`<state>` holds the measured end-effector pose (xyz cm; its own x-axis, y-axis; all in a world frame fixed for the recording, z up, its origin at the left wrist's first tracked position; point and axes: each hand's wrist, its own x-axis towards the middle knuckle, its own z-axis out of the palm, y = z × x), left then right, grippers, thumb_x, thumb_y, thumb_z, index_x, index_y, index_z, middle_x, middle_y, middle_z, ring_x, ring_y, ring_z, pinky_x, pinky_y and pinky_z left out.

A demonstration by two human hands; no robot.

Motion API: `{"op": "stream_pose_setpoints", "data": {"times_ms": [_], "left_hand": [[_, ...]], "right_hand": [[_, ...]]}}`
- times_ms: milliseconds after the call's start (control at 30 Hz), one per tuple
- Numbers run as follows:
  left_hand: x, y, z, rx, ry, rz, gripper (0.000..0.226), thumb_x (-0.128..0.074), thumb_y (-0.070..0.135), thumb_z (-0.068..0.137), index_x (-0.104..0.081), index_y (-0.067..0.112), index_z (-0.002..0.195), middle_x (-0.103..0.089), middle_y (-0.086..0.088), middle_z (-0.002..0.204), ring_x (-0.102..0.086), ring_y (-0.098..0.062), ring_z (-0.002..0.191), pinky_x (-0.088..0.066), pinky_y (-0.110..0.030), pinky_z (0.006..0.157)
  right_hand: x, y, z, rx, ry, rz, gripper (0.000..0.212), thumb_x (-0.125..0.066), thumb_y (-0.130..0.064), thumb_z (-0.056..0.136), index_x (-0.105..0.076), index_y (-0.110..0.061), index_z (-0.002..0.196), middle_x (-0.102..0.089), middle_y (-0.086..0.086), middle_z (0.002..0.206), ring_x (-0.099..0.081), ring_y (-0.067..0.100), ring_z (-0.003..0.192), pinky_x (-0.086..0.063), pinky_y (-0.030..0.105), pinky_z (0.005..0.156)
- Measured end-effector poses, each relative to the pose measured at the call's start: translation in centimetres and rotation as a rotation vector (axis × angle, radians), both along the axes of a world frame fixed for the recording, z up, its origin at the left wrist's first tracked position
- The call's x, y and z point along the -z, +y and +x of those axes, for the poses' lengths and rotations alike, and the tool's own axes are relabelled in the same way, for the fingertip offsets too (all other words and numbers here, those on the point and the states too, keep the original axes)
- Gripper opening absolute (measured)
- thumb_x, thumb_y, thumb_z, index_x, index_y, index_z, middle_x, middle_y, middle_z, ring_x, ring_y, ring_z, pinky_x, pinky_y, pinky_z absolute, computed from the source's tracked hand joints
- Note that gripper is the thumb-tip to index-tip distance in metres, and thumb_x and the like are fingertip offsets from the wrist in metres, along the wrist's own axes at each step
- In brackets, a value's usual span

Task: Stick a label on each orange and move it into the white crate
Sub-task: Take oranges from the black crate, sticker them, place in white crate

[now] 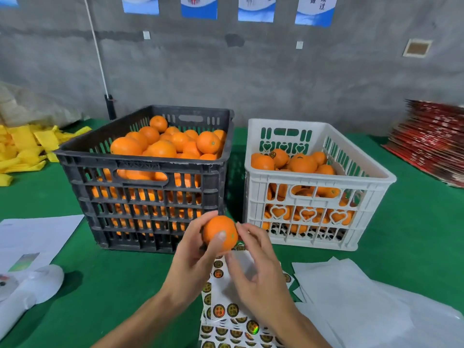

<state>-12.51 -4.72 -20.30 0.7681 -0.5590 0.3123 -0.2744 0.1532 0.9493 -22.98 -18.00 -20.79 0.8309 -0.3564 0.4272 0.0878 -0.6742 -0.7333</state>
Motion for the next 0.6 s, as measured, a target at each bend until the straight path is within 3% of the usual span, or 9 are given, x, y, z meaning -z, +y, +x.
{"op": "stream_pose_setpoints", "data": {"times_ms": [67, 133, 233, 300, 367, 467, 533, 600], "left_hand": [[-2.7, -1.4, 0.3, 0.002, -0.056, 0.005, 0.052, -0.068, 0.053, 0.094, -0.054, 0.046, 0.143, -0.058, 0.003, 0.144, -0.066, -0.023, 0.125, -0.060, -0.042, 0.099], [-5.8, -3.0, 0.6, -0.007, -0.162, 0.052, 0.052, -0.066, 0.054, 0.097, -0.048, 0.051, 0.145, -0.051, 0.018, 0.147, -0.060, -0.009, 0.129, -0.057, -0.036, 0.103], [-10.7, -5.1, 1.1, 0.101, -0.363, 0.149, 0.060, -0.060, 0.045, 0.103, -0.034, 0.045, 0.157, -0.038, 0.035, 0.152, -0.046, 0.012, 0.133, -0.046, -0.017, 0.109], [-13.7, -6.4, 2.0, 0.134, -0.545, 0.222, 0.063, -0.056, 0.039, 0.106, -0.029, 0.033, 0.163, -0.034, 0.028, 0.158, -0.041, 0.019, 0.133, -0.037, -0.007, 0.110], [-16.6, -7.3, 3.5, 0.085, -0.740, 0.282, 0.059, -0.054, 0.036, 0.108, -0.033, 0.025, 0.163, -0.039, 0.016, 0.160, -0.039, 0.014, 0.138, -0.030, -0.006, 0.113], [-19.4, -7.7, 6.9, -0.100, -0.930, 0.386, 0.046, -0.052, 0.030, 0.109, -0.048, 0.019, 0.154, -0.054, 0.001, 0.151, -0.049, -0.012, 0.140, -0.033, -0.018, 0.113], [-19.8, -7.1, 10.0, -0.215, -0.900, 0.498, 0.043, -0.054, 0.025, 0.108, -0.051, 0.017, 0.150, -0.057, -0.008, 0.146, -0.052, -0.024, 0.137, -0.036, -0.027, 0.110], [-19.6, -6.6, 13.3, -0.254, -0.797, 0.670, 0.048, -0.058, 0.022, 0.105, -0.049, 0.017, 0.151, -0.056, -0.017, 0.144, -0.053, -0.033, 0.134, -0.039, -0.033, 0.107]], "right_hand": [[-2.1, 0.3, 0.4, 0.116, 0.048, -0.202, 0.082, -0.052, -0.072, 0.090, -0.018, -0.041, 0.158, -0.017, -0.028, 0.159, -0.026, -0.012, 0.141, -0.029, 0.008, 0.110], [-5.0, 0.1, 0.8, 0.251, 0.002, -0.282, 0.090, -0.063, -0.065, 0.089, -0.024, -0.026, 0.161, -0.028, -0.012, 0.163, -0.032, 0.004, 0.146, -0.036, 0.024, 0.116], [-9.5, -1.8, 1.4, 0.414, -0.187, -0.358, 0.076, -0.073, -0.040, 0.090, -0.044, -0.008, 0.152, -0.055, 0.009, 0.146, -0.053, 0.026, 0.133, -0.050, 0.043, 0.107], [-12.3, -3.3, 2.1, 0.459, -0.212, -0.436, 0.070, -0.069, -0.031, 0.092, -0.043, -0.006, 0.152, -0.055, 0.012, 0.147, -0.051, 0.029, 0.135, -0.047, 0.047, 0.110], [-14.5, -4.8, 3.0, 0.493, -0.194, -0.528, 0.069, -0.068, -0.027, 0.096, -0.038, -0.006, 0.155, -0.047, 0.013, 0.156, -0.044, 0.030, 0.143, -0.039, 0.049, 0.117], [-16.5, -7.1, 4.5, 0.553, -0.065, -0.712, 0.056, -0.053, -0.037, 0.106, -0.041, -0.013, 0.155, -0.026, 0.009, 0.168, -0.023, 0.028, 0.156, -0.021, 0.045, 0.127], [-16.6, -8.0, 5.3, 0.529, 0.013, -0.755, 0.048, -0.049, -0.038, 0.106, -0.052, -0.016, 0.149, -0.026, 0.009, 0.168, -0.020, 0.027, 0.157, -0.013, 0.041, 0.128], [-16.1, -7.9, 5.8, 0.490, -0.032, -0.744, 0.039, -0.057, -0.035, 0.102, -0.066, -0.015, 0.134, -0.043, 0.012, 0.159, -0.035, 0.030, 0.150, -0.022, 0.042, 0.124]]}}
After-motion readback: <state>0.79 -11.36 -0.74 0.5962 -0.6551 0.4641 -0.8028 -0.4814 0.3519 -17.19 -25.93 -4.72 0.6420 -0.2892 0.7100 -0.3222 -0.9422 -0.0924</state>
